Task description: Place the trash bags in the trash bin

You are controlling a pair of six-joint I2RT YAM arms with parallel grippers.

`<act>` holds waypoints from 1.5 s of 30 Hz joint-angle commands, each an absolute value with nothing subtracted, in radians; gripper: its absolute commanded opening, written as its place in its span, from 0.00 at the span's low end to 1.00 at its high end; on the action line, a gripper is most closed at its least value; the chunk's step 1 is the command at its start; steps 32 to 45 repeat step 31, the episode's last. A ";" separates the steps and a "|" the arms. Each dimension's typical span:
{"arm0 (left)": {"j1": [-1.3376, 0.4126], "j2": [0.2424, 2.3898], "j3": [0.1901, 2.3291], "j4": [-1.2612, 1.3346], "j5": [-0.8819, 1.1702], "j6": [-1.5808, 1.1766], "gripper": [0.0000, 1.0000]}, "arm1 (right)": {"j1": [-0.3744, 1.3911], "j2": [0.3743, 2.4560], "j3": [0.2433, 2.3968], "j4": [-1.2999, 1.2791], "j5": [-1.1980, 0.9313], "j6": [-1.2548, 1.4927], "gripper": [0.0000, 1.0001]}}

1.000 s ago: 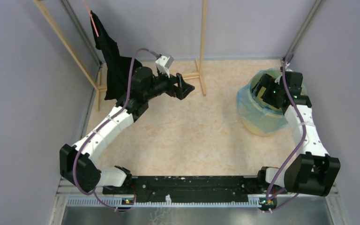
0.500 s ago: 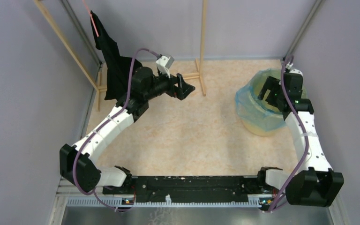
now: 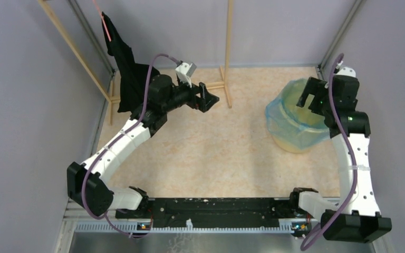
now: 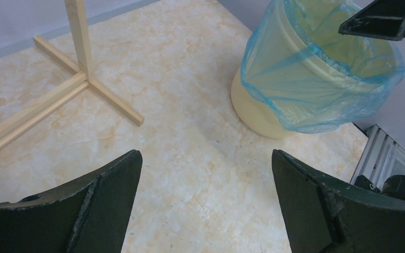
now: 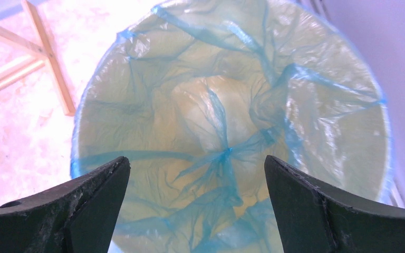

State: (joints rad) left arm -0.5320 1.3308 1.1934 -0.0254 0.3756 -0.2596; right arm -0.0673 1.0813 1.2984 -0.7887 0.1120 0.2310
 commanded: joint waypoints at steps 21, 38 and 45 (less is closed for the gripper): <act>-0.541 0.699 1.453 -0.288 0.106 -0.242 0.99 | 0.071 0.523 1.379 -0.712 -0.345 0.186 0.99; -0.541 0.709 1.517 -0.443 0.018 -0.177 0.99 | 0.072 0.439 1.362 -0.694 -0.244 0.217 0.99; -0.541 0.709 1.517 -0.443 0.018 -0.177 0.99 | 0.072 0.439 1.362 -0.694 -0.244 0.217 0.99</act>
